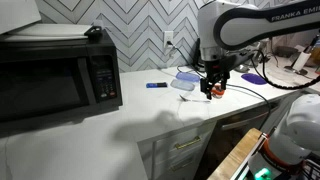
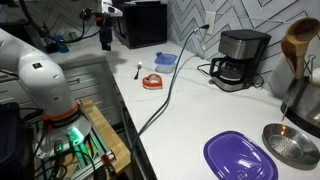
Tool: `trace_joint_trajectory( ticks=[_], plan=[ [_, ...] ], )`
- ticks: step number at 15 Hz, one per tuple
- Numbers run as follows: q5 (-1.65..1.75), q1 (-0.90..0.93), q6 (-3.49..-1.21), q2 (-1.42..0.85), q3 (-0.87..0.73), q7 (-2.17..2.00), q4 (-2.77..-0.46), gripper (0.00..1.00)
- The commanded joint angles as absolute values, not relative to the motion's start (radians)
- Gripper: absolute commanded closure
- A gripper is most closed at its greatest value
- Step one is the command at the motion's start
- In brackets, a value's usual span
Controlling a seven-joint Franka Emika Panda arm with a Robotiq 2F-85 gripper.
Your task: Put the blue packet on the silver plate
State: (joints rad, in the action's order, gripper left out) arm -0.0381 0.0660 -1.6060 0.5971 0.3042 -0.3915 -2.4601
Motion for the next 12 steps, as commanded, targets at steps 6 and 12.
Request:
trace_joint_trajectory(
  ticks=[6, 12],
  plan=[
    [-0.031, 0.084, -1.605, 0.594, 0.289, -0.4, -2.459, 0.0],
    [-0.017, 0.061, -1.585, 0.541, 0.301, -0.441, -2.408, 0.0]
  ],
)
